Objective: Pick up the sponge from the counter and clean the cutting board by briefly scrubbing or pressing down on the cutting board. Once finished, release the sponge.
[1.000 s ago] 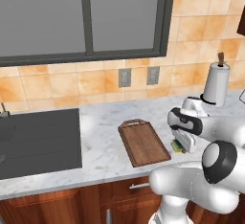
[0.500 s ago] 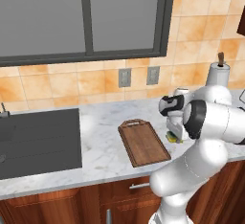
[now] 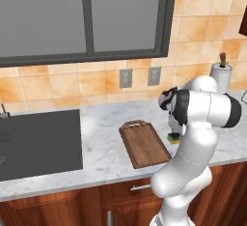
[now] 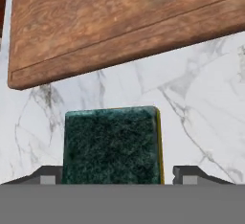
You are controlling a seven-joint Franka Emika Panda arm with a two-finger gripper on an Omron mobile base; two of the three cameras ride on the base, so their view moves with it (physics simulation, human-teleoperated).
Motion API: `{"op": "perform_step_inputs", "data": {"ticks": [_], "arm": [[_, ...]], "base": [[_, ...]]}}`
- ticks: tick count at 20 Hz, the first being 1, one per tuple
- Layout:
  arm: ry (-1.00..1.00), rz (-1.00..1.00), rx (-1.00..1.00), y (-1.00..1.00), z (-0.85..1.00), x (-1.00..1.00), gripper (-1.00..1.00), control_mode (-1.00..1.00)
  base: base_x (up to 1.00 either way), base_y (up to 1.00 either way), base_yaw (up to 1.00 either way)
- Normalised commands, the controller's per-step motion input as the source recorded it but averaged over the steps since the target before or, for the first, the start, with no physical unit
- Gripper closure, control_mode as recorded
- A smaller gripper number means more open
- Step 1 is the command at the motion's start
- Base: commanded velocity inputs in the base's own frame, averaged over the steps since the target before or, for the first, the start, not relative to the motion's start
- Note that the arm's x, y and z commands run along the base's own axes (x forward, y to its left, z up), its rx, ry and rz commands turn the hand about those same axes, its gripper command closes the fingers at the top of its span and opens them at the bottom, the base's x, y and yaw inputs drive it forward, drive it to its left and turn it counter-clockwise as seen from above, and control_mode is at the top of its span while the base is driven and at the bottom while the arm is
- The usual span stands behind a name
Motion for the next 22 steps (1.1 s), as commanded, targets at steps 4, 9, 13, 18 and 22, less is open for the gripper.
{"op": "perform_step_inputs", "data": {"ticks": [4,9,13,18,22], "arm": [[-0.21,0.0,0.0,-0.01,0.13,-0.12,-1.0,-1.0],[-0.28,0.0,0.01,0.0,0.61,-0.23,-1.0,-1.0],[-0.31,0.0,0.03,0.0,0.84,-0.33,-1.0,-1.0],[-0.23,-0.06,0.07,0.21,0.81,-0.27,-1.0,-1.0],[-0.07,-0.26,0.14,0.47,0.51,-0.36,-1.0,-1.0]], "base": [[0.0,0.0,0.0],[0.0,0.0,0.0],[0.0,0.0,0.0],[0.0,0.0,0.0],[0.0,0.0,0.0]]}}
